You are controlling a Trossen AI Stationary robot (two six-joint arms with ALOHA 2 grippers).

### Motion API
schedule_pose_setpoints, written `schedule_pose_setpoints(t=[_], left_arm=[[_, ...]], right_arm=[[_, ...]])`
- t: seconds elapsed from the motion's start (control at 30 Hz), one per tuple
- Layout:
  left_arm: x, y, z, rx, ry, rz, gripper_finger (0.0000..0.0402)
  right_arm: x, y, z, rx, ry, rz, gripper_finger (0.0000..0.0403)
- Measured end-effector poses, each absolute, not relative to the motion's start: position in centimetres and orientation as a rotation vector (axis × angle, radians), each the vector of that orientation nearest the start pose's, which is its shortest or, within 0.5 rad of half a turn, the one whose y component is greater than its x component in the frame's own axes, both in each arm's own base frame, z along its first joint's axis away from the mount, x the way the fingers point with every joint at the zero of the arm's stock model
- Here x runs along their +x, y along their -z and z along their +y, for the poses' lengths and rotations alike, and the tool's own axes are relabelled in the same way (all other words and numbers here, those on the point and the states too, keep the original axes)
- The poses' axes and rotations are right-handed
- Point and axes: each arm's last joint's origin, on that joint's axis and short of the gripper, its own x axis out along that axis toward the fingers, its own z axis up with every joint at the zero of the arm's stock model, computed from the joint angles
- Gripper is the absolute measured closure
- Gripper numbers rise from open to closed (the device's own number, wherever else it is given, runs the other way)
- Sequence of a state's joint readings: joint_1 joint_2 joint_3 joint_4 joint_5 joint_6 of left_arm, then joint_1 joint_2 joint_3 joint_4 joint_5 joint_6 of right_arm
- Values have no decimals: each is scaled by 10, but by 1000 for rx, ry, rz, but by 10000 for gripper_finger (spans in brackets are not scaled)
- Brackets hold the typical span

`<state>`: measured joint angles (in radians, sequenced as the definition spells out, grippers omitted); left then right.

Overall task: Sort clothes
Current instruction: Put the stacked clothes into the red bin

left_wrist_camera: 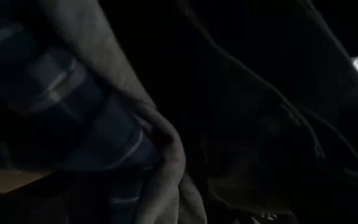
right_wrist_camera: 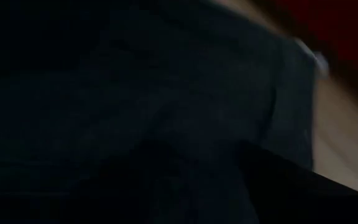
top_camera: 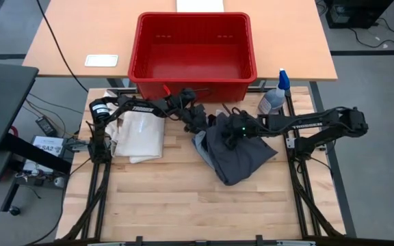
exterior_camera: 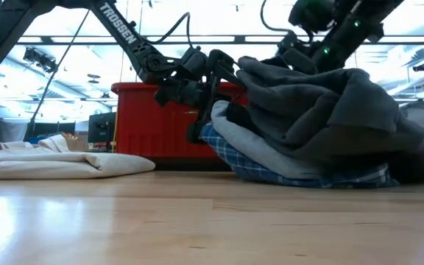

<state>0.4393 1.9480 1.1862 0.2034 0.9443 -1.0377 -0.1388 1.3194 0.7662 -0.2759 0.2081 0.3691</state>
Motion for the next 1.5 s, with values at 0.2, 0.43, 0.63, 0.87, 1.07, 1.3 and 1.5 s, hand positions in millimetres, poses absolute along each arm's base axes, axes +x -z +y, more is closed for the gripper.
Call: schedule_pose_setpoints(t=[0.2, 0.43, 0.63, 0.87, 1.07, 1.3, 1.5], left_arm=[[382, -181, 149, -1354, 237, 653, 5], [381, -177, 148, -1368, 229, 672, 5], [382, -183, 151, -1364, 305, 651, 5], [382, -182, 148, -1339, 323, 654, 5], [381, -177, 145, -1365, 314, 704, 5], [379, -178, 148, -1334, 328, 700, 5], [380, -185, 151, -1302, 341, 660, 5]], right_arm=[[273, -212, -43, 181, 372, 684, 177], [289, -192, -44, 278, 298, 704, 189], [286, -201, -42, 204, 267, 686, 192], [294, -183, -43, 189, 247, 720, 192], [310, -163, -44, 159, 213, 690, 192], [300, -183, -43, 157, 212, 653, 193], [274, -225, -36, 161, 262, 587, 193]])
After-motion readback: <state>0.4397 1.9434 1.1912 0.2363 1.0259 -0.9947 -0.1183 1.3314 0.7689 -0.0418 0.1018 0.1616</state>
